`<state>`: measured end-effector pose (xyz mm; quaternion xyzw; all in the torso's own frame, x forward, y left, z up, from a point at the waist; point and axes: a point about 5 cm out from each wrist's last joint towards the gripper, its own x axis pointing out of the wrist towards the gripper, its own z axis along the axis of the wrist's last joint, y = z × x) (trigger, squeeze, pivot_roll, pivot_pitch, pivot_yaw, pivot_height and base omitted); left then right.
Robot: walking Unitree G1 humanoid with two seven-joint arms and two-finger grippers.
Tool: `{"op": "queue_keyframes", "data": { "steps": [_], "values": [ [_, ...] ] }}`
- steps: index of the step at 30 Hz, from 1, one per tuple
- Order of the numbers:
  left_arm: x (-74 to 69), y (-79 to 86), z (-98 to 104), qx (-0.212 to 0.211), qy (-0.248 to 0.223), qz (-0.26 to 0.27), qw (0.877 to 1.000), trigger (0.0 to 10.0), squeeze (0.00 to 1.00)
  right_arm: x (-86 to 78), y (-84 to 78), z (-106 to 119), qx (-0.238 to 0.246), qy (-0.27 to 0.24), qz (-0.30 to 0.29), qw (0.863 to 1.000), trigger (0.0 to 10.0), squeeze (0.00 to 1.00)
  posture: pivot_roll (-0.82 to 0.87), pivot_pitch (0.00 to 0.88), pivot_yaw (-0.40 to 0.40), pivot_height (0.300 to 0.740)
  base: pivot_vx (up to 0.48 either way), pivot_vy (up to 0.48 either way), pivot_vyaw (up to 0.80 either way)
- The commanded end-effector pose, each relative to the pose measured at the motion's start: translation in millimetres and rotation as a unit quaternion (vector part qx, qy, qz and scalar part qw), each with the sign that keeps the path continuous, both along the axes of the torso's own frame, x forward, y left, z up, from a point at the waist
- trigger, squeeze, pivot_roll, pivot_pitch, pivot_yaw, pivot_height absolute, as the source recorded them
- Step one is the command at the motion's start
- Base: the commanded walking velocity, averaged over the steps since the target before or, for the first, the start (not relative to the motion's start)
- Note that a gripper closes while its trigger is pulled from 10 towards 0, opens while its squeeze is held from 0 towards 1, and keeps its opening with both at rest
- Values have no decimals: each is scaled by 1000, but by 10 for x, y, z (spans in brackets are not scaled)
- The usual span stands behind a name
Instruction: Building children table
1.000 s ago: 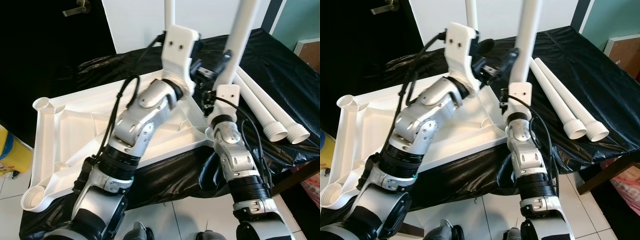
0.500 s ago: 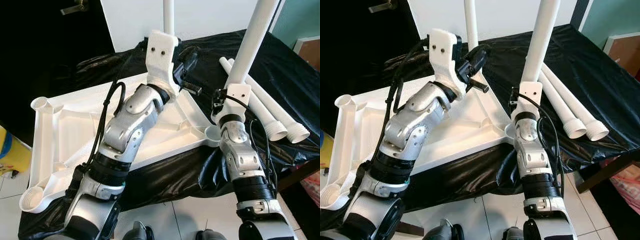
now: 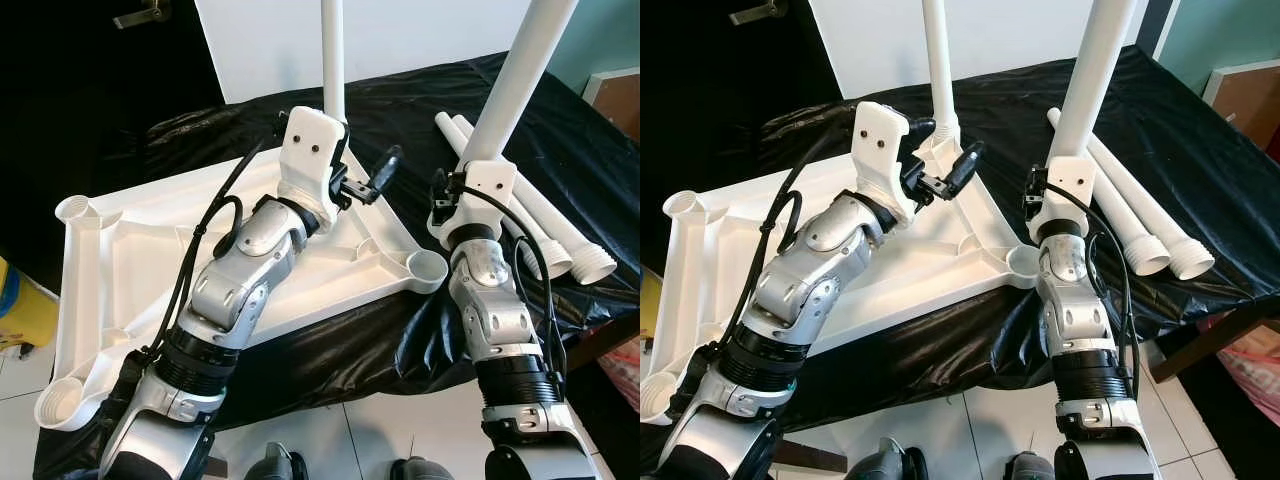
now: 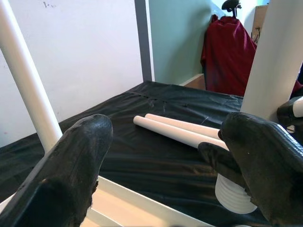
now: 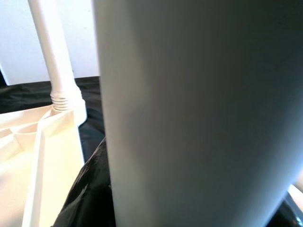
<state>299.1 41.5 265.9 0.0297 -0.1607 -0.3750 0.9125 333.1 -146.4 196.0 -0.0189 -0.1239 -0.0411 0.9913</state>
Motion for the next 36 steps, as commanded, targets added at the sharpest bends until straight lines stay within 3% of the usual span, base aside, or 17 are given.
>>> {"op": "queue_keyframes", "data": {
  "steps": [1, 2, 3, 13, 19, 29, 36],
  "values": [
    [-93, -35, -95, 52, -14, -80, 995, 10000, 506, -48, 6, 18, 1, -11, 15, 1000, 10000, 0, -79, 114, 67, 740, 0, 0, 0],
    [-93, -35, -95, 52, -14, -80, 995, 10000, 506, -48, 6, 18, 1, -11, 15, 1000, 10000, 0, -79, 114, 67, 740, 0, 0, 0],
    [-94, -19, -132, 60, -12, -74, 995, 10000, 0, -72, 4, 10, 1, -13, 21, 1000, 10000, 0, -75, 114, 67, 740, 0, 0, 0],
    [-171, 24, -227, 66, -4, -72, 995, 10000, 0, -199, 11, -108, -7, -5, 58, 998, 10000, 0, -76, 123, 72, 740, 0, 0, 0],
    [-267, 63, -432, 73, 15, -94, 993, 10000, 0, -308, 38, -331, -2, 22, 104, 994, 10000, 0, -83, 110, 77, 740, 0, 0, 0],
    [-320, 45, -494, 72, 26, -105, 991, 10000, 0, -296, 33, -551, -6, 61, 138, 989, 10000, 0, -77, 104, 80, 740, 0, 0, 0],
    [-338, 30, -512, 69, 32, -108, 991, 10000, 0, -220, 56, -579, -24, 64, 167, 984, 10000, 0, -74, 104, 80, 740, 0, 0, 0]
  ]
}}
